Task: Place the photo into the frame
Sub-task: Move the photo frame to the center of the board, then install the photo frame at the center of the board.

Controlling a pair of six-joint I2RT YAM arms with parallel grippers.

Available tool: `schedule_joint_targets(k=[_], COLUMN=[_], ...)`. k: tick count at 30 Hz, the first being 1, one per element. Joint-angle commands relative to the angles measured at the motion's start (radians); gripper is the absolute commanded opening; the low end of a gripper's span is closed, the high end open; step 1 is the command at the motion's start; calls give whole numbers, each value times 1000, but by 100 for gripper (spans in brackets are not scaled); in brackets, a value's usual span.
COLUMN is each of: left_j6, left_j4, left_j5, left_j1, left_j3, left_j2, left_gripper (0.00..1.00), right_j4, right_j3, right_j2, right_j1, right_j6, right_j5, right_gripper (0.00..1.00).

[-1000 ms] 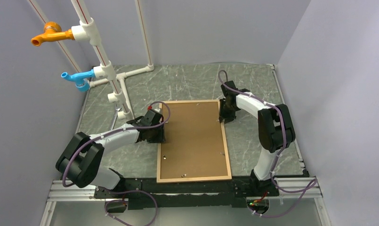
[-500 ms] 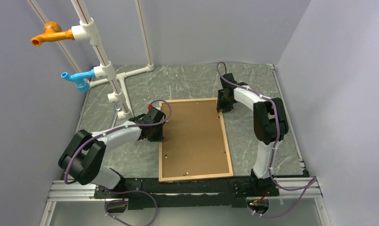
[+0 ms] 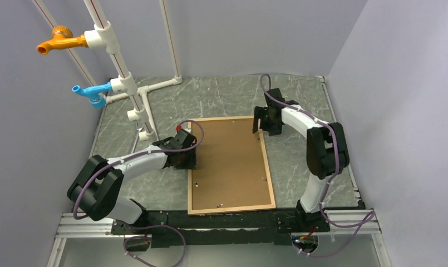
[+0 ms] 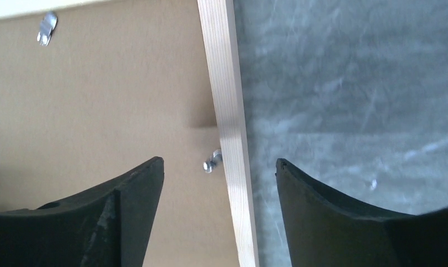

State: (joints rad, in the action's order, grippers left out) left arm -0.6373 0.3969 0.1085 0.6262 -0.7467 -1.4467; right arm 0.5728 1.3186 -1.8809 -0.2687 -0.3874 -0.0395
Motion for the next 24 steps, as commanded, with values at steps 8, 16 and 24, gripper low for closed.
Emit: schedule_joint_targets(k=[8, 16, 24], left_j6=[-26, -86, -128], left_j4=[-28, -111, -18], left_j5=[-124, -201, -124], left_j1=[19, 13, 84], left_j3=[101, 175, 173], left_j2=[149, 133, 151], left_gripper=[76, 73, 69], right_j4=[-42, -71, -13], right_j3=[-292, -504, -590], right_j2=[296, 429, 536], right_j1=[39, 35, -22], right_j6=[-34, -74, -89], right_j5=[-137, -225, -184], right_gripper=[84, 84, 84])
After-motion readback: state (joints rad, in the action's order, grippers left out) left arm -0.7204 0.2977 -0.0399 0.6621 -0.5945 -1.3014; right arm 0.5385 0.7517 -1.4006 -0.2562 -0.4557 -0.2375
